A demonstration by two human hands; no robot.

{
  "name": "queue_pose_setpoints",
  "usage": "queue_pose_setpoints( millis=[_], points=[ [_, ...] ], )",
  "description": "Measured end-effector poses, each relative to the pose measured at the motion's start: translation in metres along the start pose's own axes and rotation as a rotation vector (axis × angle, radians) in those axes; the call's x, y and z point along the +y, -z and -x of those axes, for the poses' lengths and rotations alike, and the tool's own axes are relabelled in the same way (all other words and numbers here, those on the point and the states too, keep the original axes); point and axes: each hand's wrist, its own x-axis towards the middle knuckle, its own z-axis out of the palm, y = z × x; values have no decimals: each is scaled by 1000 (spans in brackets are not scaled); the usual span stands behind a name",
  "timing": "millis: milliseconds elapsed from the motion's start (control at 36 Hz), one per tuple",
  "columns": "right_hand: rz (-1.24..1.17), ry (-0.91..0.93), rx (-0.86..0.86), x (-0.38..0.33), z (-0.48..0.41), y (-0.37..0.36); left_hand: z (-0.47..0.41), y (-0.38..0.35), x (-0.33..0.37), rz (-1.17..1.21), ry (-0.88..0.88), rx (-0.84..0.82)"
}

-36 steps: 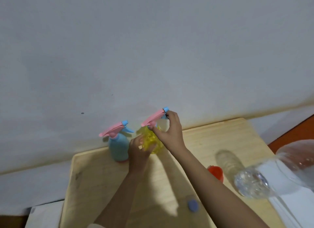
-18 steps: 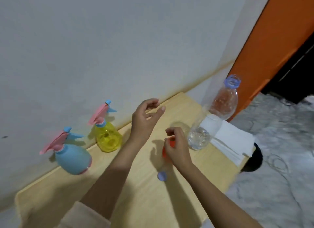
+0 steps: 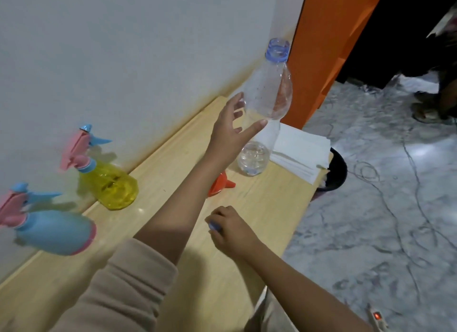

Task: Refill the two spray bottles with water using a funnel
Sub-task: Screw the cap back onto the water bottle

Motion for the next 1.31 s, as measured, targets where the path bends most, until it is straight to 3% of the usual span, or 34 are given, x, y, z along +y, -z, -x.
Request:
queue_pose_setpoints(
  millis=[111,194,361,472,556,694,1000,1111,1194,1306],
  points=[
    [-152,-126,136,9,9,22,-1,-6,-1,7,5,17],
    [-199,-161,345,13,8,56,-2,-10,-1,-3,6,25],
    [-236,-61,861,2,-13,160,0,-13,-2,13,35,40],
    [-321,50,1027,-19,-44,232,3,-15,-2,22,57,61],
    [-333,186,974,-39,-67,272,5,-19,0,7,68,73],
    [-176,296,665,-52,-99,300,0,-29,11,-44,98,63],
    [-86,333,391,-50,-119,327,-22,-42,27,-175,131,128],
    [-217,295,336,-43,-124,334,-25,-41,25,-172,144,122],
    [-374,261,392,-40,-127,331,-24,-40,25,-163,148,108],
    [-404,208,406,-35,-132,322,-24,-43,27,-171,157,113]
  ],
)
